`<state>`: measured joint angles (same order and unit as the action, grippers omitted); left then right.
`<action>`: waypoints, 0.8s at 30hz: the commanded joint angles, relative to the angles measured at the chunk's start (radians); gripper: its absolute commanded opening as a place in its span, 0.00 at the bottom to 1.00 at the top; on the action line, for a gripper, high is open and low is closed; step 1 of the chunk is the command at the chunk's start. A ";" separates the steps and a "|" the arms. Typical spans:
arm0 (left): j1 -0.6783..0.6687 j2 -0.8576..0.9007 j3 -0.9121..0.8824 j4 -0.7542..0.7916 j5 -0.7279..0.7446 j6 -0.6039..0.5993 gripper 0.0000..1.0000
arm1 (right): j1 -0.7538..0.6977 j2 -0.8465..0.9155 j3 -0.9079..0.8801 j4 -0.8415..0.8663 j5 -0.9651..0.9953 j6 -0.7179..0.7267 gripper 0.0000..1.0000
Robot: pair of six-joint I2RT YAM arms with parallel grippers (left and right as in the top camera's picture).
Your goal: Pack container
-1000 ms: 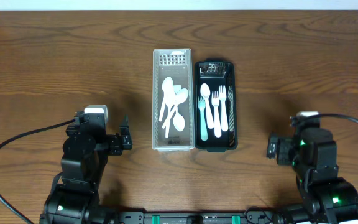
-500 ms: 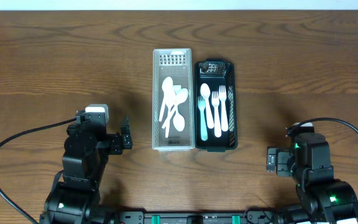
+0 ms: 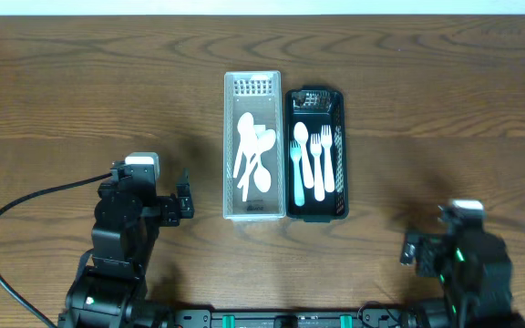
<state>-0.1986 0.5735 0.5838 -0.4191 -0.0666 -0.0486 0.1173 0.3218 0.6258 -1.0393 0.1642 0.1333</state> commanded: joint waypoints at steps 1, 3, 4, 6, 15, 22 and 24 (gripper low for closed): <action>-0.004 0.000 0.002 0.002 -0.016 0.000 0.98 | -0.053 -0.157 -0.008 -0.006 -0.017 -0.003 0.99; -0.004 0.000 0.002 0.002 -0.016 -0.001 0.98 | -0.076 -0.229 -0.024 -0.004 -0.016 -0.012 0.99; -0.004 0.000 0.002 0.002 -0.016 0.000 0.98 | -0.084 -0.256 -0.035 0.003 -0.014 -0.013 0.99; -0.004 0.000 0.002 0.002 -0.016 -0.001 0.98 | -0.093 -0.306 -0.080 0.044 -0.011 -0.019 0.99; -0.004 0.000 0.002 0.002 -0.016 0.000 0.98 | -0.098 -0.314 -0.413 0.685 -0.009 -0.163 0.99; -0.004 0.000 0.002 0.002 -0.016 0.000 0.98 | -0.095 -0.316 -0.620 1.025 -0.016 -0.209 0.99; -0.004 0.000 0.002 0.002 -0.016 0.000 0.98 | -0.091 -0.317 -0.620 0.992 -0.011 -0.210 0.99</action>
<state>-0.1986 0.5743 0.5835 -0.4187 -0.0677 -0.0486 0.0273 0.0120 0.0109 -0.0364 0.1535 -0.0418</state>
